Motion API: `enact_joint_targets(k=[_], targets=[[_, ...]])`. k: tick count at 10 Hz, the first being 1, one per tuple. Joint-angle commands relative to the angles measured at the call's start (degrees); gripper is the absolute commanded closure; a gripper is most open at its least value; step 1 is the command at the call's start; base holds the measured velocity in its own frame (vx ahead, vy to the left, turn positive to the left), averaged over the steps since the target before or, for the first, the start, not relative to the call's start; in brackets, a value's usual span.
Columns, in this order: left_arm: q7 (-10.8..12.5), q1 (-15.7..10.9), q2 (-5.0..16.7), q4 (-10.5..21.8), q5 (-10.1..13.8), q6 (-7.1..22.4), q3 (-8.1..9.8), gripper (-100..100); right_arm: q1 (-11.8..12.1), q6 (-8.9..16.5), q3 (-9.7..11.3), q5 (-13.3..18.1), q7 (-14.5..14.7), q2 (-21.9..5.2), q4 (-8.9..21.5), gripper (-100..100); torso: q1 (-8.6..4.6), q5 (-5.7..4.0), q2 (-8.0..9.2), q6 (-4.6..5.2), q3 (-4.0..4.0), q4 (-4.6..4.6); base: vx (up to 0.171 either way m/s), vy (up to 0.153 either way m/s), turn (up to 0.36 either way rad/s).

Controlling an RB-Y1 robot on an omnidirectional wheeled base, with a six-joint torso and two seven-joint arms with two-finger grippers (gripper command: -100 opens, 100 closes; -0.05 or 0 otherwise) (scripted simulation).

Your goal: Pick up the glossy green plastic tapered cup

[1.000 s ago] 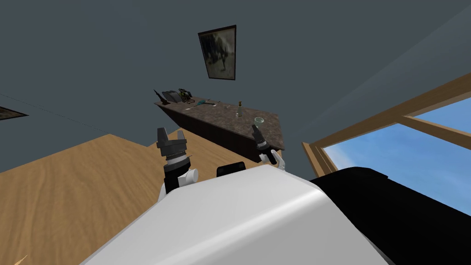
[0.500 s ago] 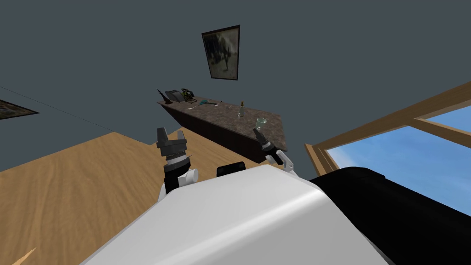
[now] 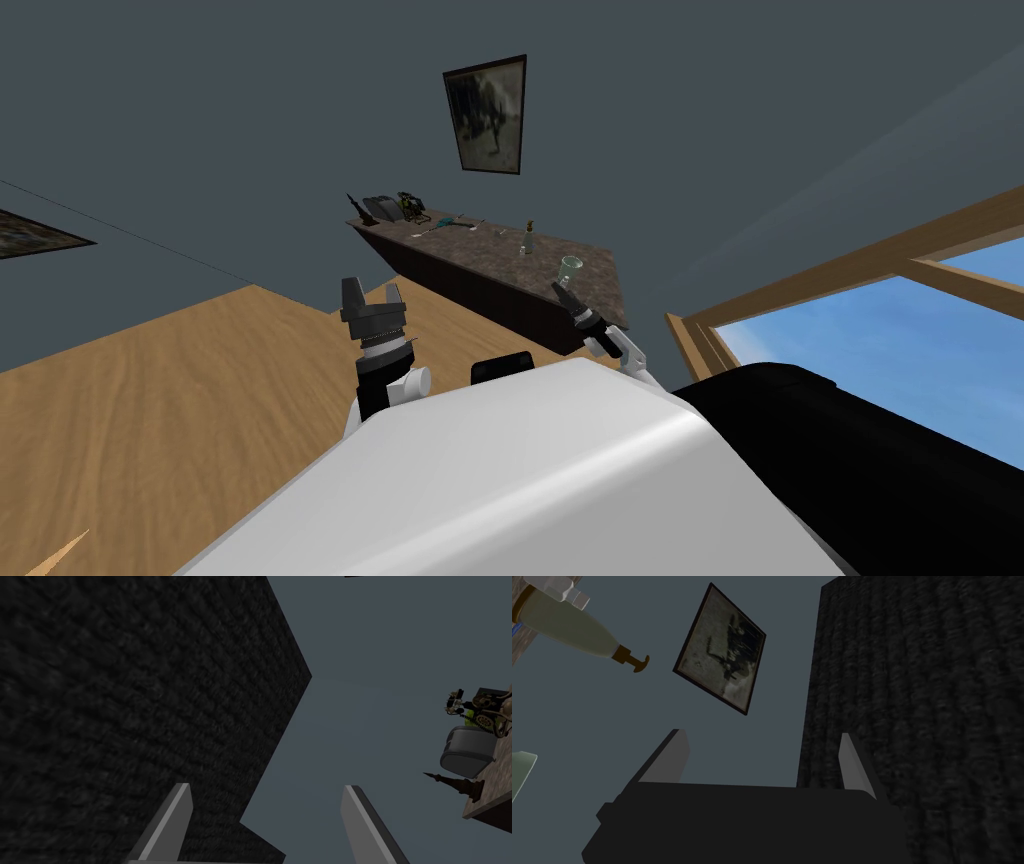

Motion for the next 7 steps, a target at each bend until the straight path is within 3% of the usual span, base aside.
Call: enact_joint_targets(k=[1, 7], targets=[[0.0, 0.0, 0.0, 0.0, 0.0, 0.0, 0.0, 0, 0.1, 0.1, -0.2, 0.2, 0.0, -0.4, 0.0, -100, 0.0, 0.0, 0.0, 0.0, 0.0, 0.0, 0.0, 0.0, 0.0], [0.0, 0.0, 0.0, 0.0, 0.0, 0.0, 0.0, 0, 0.1, 0.1, -0.2, 0.2, 0.0, -0.4, 0.0, -100, -0.06, -0.02, 0.04, 0.0, 0.02, 0.01, -0.001, 0.001, -0.004]])
